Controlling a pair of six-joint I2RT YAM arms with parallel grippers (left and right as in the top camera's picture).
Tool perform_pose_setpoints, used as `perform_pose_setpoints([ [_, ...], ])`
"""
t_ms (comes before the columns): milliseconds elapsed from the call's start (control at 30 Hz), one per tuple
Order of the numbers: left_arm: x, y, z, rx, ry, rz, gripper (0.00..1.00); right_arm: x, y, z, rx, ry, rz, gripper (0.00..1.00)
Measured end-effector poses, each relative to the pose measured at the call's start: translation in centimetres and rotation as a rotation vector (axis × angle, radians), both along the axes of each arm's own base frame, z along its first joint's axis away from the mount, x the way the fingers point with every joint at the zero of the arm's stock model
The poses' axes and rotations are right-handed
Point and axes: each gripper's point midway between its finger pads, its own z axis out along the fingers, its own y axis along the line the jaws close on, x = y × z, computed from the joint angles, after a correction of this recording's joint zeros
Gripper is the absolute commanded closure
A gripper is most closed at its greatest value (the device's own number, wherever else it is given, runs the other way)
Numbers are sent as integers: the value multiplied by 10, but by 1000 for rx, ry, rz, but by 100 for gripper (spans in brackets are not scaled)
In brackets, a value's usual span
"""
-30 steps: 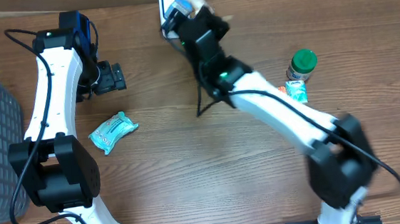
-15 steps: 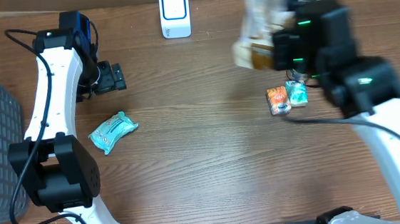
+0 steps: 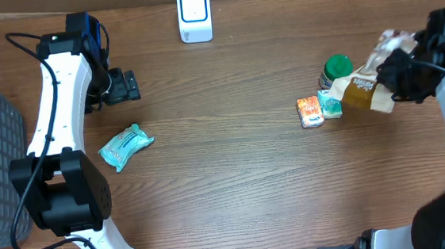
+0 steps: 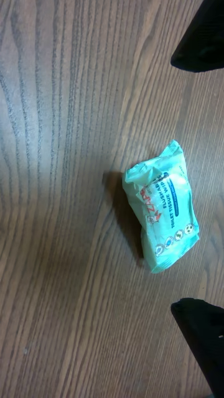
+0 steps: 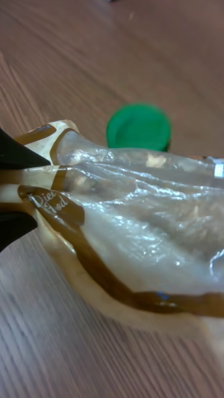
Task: Scan the item barcode
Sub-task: 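Carry the mushroom bag right and set it beside the jar, then move the right gripper to the toilet tissue pack and grasp it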
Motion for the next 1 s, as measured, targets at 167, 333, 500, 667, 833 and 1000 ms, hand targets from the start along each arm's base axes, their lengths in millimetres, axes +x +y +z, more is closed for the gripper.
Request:
perform_pose_setpoints([
  [167, 0, 0, 0, 0, 0, 0, 0, -15, 6, -40, 43, 117, -2, 22],
  [333, 0, 0, 0, 0, 0, 0, 0, -18, 7, -42, 50, 130, -4, 12],
  [500, 0, 0, 0, 0, 0, 0, 0, -30, 19, -31, 104, 179, 13, 14],
  [667, 0, 0, 0, 0, 0, 0, 0, -20, 39, 14, 146, 129, 92, 10],
  [833, 0, 0, 0, 0, 0, 0, 0, 12, 102, 58, 203, -61, 337, 0],
  [1000, 7, -3, 1, -20, -30, -3, 0, 19, 199, 74, 242, -183, 625, 0],
])
